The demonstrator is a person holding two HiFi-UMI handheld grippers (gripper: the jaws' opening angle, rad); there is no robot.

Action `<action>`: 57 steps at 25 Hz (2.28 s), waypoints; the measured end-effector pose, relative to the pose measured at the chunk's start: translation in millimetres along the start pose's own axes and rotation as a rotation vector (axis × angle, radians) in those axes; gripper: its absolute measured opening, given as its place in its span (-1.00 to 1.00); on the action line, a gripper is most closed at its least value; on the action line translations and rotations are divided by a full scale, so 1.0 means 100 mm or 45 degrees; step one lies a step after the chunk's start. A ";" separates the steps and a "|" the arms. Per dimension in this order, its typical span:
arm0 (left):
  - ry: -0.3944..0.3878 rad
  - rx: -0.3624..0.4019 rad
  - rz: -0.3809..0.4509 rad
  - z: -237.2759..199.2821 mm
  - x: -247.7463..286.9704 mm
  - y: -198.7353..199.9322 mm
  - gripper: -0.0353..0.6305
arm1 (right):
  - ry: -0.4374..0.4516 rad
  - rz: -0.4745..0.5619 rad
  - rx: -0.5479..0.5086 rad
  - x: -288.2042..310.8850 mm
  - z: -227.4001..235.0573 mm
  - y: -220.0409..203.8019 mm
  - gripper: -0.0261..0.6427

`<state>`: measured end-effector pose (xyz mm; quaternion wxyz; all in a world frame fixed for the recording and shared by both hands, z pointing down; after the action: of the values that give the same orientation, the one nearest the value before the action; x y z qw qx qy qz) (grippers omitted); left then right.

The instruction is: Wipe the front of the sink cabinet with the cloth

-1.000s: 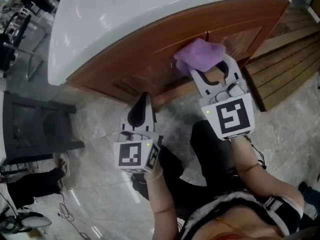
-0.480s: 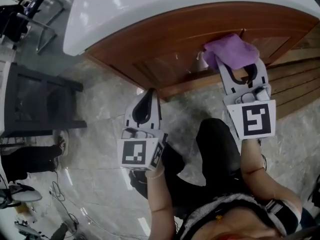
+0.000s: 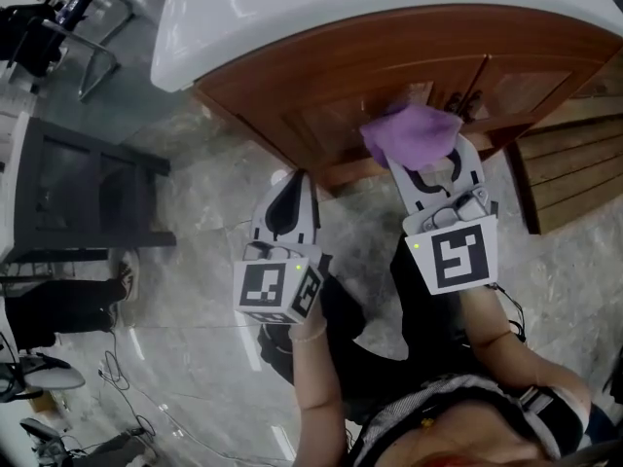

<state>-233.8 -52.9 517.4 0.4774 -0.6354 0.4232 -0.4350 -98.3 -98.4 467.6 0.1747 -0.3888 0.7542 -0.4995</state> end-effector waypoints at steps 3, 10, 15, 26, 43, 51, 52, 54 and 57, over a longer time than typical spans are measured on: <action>0.007 -0.014 0.012 -0.06 -0.04 0.03 -0.89 | 0.107 -0.007 0.033 0.13 -0.35 0.06 -0.38; 0.071 -0.003 0.014 -0.26 -0.18 0.09 -0.89 | 0.195 0.052 -0.031 0.57 -1.01 0.15 -0.38; 0.071 -0.027 0.005 -0.29 -0.19 0.04 -0.89 | 0.192 0.031 -0.130 0.75 -1.22 0.15 -0.38; 0.063 -0.027 0.010 -0.28 -0.15 0.05 -0.89 | 0.209 0.033 -0.061 0.81 -1.21 0.10 -0.38; -0.006 -0.012 -0.012 -0.08 0.06 0.02 -0.89 | 0.100 -0.036 -0.059 0.70 -0.84 -0.16 -0.38; -0.040 -0.003 -0.022 0.03 0.16 -0.01 -0.89 | 0.063 -0.058 -0.051 0.62 -0.68 -0.27 -0.38; -0.043 -0.004 -0.023 0.04 0.17 -0.01 -0.89 | 0.058 -0.061 -0.044 0.61 -0.65 -0.28 -0.38; -0.053 -0.003 -0.026 0.07 0.19 -0.02 -0.89 | 0.048 -0.067 -0.030 0.58 -0.60 -0.31 -0.38; -0.070 -0.001 -0.033 0.11 0.23 -0.02 -0.89 | 0.034 -0.077 -0.029 0.55 -0.54 -0.35 -0.38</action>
<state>-216.7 -71.3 521.2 0.4830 -0.6527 0.4018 -0.4235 -154.7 -113.9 529.2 0.1451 -0.4066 0.7501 -0.5011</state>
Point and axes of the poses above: the fingertips, and each gripper's own axes: x forward along the fingers, z to its right, y out of its top, the point moved 2 cm from there along -x, backward along the fingers, and after that the axes turned 2 degrees about -x, right-handed, at the moved point
